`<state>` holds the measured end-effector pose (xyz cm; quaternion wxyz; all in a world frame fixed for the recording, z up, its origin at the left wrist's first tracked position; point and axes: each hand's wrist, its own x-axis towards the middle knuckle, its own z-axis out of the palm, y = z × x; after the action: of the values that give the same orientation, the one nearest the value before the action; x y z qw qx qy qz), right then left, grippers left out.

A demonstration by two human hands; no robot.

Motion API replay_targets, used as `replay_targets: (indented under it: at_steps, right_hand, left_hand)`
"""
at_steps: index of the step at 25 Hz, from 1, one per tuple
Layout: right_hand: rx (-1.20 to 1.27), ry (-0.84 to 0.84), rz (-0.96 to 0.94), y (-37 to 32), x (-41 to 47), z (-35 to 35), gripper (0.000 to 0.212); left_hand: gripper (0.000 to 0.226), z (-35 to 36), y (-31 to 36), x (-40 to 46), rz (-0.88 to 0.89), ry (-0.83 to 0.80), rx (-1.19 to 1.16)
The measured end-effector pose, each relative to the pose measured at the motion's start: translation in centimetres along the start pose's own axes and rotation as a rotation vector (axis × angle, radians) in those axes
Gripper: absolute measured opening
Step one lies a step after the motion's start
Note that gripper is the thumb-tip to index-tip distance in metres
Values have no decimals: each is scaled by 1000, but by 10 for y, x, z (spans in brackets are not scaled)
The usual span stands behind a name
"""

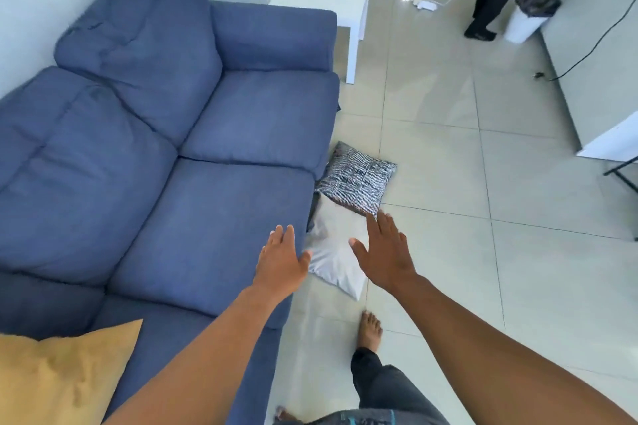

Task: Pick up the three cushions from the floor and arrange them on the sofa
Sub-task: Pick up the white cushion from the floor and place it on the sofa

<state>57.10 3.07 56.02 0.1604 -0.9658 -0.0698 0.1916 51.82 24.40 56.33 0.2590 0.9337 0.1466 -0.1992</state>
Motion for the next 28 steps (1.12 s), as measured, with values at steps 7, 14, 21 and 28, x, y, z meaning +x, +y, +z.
replay_targets:
  at_steps: [7, 14, 21, 28]
  right_hand:
    - [46, -89, 63, 73, 75, -13, 74]
    - [186, -146, 182, 86, 138, 6, 73]
    - [277, -243, 330, 131, 238, 105, 72]
    - [326, -326, 383, 197, 337, 276, 68]
  left_hand:
    - [72, 35, 75, 92, -16, -77, -34]
    - [71, 44, 75, 159, -68, -181, -38]
    - [63, 126, 44, 287, -223, -219, -73]
    - [57, 273, -29, 413, -388, -260, -32]
